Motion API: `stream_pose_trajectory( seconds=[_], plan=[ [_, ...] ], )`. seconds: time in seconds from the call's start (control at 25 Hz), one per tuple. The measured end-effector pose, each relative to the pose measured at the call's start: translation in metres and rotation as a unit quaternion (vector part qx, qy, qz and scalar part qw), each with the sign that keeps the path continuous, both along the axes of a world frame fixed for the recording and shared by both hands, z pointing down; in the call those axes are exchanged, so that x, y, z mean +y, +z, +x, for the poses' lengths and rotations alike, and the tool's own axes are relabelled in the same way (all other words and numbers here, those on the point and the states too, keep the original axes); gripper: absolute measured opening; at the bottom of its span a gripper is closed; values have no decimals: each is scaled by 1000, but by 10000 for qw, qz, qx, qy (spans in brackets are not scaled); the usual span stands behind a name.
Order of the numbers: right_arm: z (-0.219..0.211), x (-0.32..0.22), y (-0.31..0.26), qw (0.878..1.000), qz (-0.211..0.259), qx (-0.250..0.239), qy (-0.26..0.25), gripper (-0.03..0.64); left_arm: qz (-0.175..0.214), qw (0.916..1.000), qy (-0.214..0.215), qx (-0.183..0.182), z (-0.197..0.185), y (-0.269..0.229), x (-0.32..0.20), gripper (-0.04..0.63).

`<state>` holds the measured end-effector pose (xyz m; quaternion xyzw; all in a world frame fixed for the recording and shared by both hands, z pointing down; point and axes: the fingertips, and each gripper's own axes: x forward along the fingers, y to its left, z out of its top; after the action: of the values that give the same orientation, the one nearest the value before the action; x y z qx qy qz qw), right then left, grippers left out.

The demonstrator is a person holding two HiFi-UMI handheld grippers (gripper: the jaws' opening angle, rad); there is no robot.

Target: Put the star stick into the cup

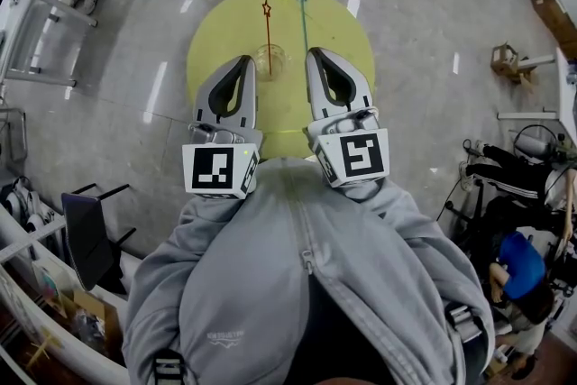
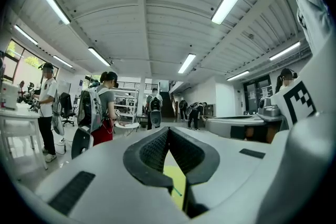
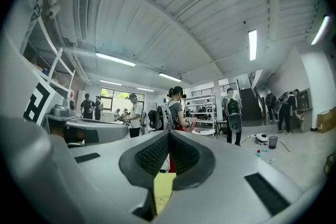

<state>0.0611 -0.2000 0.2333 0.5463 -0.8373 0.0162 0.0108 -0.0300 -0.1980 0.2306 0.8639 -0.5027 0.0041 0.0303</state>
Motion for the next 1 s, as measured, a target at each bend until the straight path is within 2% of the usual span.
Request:
stream_pose_trajectory(
  seconds=[0.32, 0.6, 0.72, 0.84, 1.0],
  plan=[
    [5, 3, 10, 9998, -170, -36, -4, 31, -93, 9999, -58, -78, 5, 6, 4, 17],
    [1, 1, 10, 9999, -105, -64, -41, 31, -107, 9999, -76, -111, 5, 8, 3, 17],
    [-1, 1, 6, 9999, 60, -110, -111, 31, -111, 9998, -68, -118, 5, 8, 4, 17],
    [-1, 2, 10, 9999, -127, -61, -89, 31, -107, 9998, -65, -133, 5, 8, 4, 17],
    [-2, 2, 8, 9999, -23, -68, -113, 31, -86, 9998, -75, -145, 3, 8, 4, 17]
  ],
)
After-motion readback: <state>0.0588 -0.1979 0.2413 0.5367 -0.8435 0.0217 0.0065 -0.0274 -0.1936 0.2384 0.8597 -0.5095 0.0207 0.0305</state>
